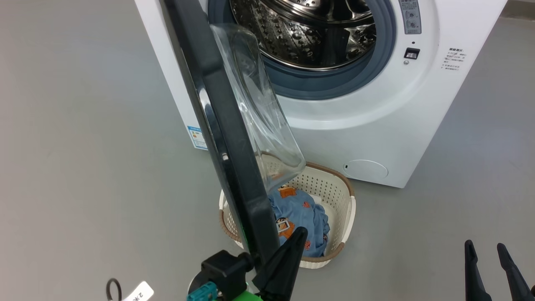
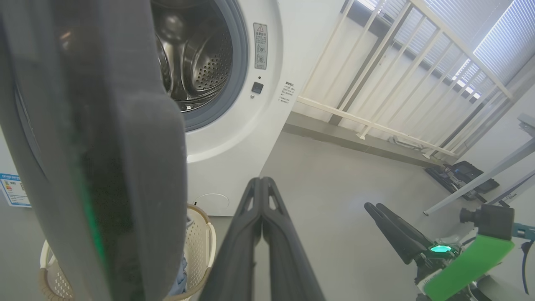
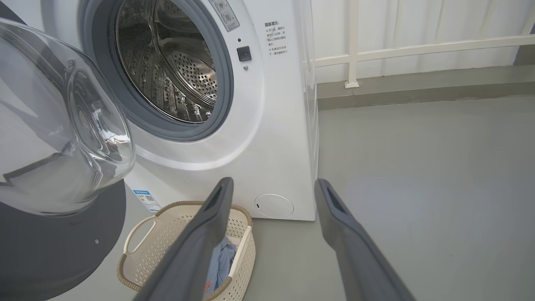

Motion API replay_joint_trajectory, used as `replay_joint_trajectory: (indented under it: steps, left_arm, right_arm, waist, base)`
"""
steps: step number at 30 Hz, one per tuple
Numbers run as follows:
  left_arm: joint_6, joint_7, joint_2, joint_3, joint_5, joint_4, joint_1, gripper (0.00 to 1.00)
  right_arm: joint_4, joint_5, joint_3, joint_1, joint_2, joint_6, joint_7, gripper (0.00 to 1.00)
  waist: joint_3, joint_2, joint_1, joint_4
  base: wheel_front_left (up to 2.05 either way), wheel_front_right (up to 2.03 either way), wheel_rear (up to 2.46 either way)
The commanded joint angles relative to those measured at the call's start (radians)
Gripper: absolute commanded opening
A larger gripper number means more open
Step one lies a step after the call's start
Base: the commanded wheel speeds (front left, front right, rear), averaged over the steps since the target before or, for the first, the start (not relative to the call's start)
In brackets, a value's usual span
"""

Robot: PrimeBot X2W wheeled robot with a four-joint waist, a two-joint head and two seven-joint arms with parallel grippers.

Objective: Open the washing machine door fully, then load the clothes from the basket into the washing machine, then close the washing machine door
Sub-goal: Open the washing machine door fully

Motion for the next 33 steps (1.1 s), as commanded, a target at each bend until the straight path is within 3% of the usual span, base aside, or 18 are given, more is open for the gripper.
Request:
replay_joint_trajectory:
  steps: [1, 33]
  left_arm:
    - [0.007, -0.011, 0.001, 0.034, -0.010, -0.017, -0.014, 0.00]
    - [0.089, -0.094, 0.009, 0.048, 0.074, 0.073, -0.066, 0.00]
  right_arm:
    - [-0.021, -0.004, 0.023, -0.036, -0.015, 0.002, -0.012, 1.00]
    - [-0.018, -0.016, 0.029, -0.058, -0.015, 0.002, -0.012, 1.00]
  waist:
    - [0.004, 0.0000, 0.0000, 0.001]
    - [0.044, 0.0000, 0.0000, 0.030]
  base:
    - [0.00, 0.00, 0.00]
    - [0.00, 0.00, 0.00]
